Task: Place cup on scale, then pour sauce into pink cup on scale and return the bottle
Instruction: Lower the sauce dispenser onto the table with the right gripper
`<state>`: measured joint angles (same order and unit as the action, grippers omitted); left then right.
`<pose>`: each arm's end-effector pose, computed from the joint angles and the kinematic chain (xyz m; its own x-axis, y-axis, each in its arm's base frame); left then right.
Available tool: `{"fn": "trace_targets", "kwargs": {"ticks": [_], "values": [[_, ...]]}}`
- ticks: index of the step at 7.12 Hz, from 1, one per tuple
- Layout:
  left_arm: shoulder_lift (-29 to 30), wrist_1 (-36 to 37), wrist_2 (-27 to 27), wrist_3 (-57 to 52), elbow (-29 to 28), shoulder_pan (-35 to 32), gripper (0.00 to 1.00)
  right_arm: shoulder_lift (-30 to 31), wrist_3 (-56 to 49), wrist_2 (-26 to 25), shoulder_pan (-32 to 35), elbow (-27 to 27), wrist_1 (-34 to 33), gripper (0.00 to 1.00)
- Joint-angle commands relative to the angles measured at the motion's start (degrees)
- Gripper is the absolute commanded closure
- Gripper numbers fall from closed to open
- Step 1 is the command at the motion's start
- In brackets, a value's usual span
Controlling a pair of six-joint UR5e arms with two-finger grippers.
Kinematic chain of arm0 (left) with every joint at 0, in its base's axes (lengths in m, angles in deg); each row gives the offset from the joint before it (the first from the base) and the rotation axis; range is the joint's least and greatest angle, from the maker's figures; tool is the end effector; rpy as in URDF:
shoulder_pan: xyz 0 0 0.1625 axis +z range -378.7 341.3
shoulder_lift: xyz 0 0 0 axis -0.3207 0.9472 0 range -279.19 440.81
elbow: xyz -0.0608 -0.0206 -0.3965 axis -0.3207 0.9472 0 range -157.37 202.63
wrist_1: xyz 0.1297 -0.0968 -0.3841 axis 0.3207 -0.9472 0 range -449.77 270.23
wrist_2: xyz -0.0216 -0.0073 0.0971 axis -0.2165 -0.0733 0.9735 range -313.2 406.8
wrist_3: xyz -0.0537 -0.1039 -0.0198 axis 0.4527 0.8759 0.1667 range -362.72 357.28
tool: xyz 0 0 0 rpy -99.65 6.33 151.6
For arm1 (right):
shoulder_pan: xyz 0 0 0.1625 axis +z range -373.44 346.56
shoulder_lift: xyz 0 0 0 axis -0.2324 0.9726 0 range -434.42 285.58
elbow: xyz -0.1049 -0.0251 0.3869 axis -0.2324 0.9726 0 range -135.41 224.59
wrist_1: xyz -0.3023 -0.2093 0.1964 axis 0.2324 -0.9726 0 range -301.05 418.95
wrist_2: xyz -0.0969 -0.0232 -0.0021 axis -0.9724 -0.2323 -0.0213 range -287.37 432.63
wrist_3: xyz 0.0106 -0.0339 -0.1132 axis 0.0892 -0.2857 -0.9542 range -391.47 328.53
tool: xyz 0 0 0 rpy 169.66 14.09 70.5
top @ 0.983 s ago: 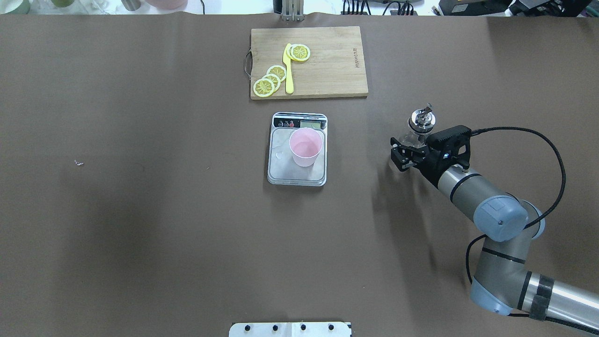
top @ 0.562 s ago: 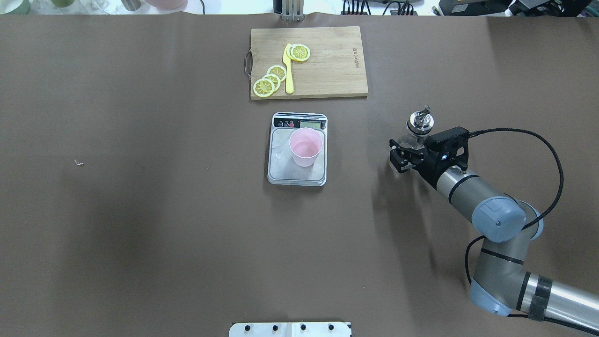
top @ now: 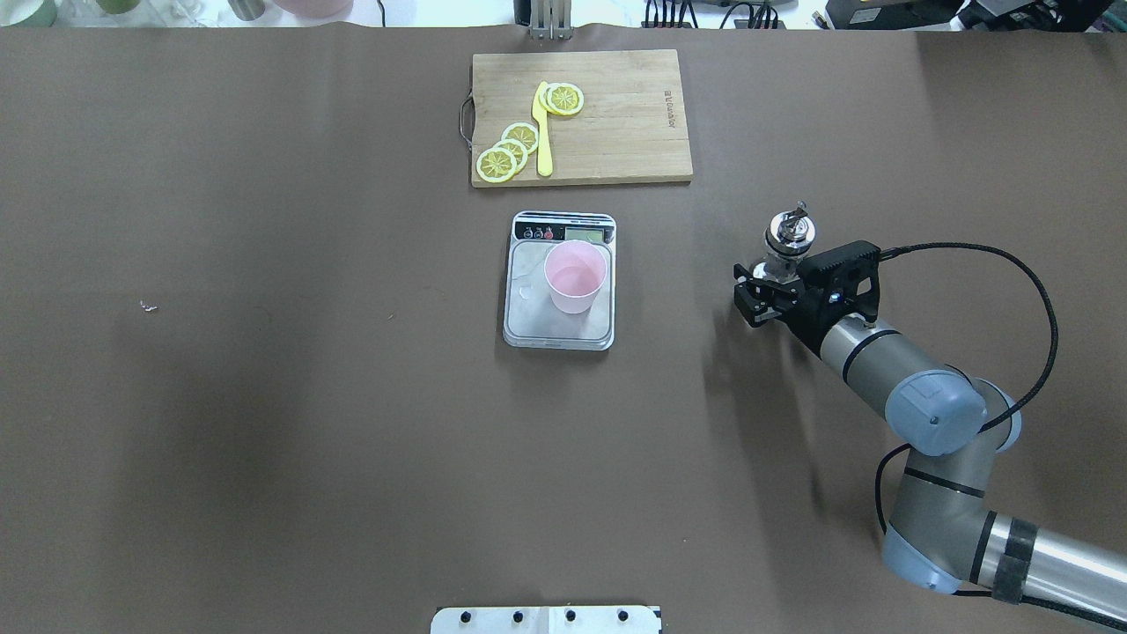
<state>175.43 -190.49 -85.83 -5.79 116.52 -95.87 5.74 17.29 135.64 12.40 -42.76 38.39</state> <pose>0.0696 -0.5440 0.5540 0.6556 0.4298 -0.6209 -0.2453 0.8988 0.3632 -0.4462 -0.4241 0.4363 0.6745 -0.3261 0.6623 -0.4536 0.5249 0.7203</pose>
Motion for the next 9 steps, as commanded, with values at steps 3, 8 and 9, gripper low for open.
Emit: {"fn": "trace_targets", "kwargs": {"ticks": [3,8,9], "values": [[0.04,-0.01,0.0,0.0,0.06,0.0,0.01,-0.18,-0.16,0.09,0.09,-0.1,0.09,0.04],[0.04,0.08,-0.09,0.26,0.24,0.0,0.01,0.79,-0.07,0.35,0.18,-0.89,0.17,0.0],[0.04,-0.01,-0.09,0.27,0.24,0.0,0.01,1.22,0.02,0.26,0.18,-1.06,0.17,0.0]]}}
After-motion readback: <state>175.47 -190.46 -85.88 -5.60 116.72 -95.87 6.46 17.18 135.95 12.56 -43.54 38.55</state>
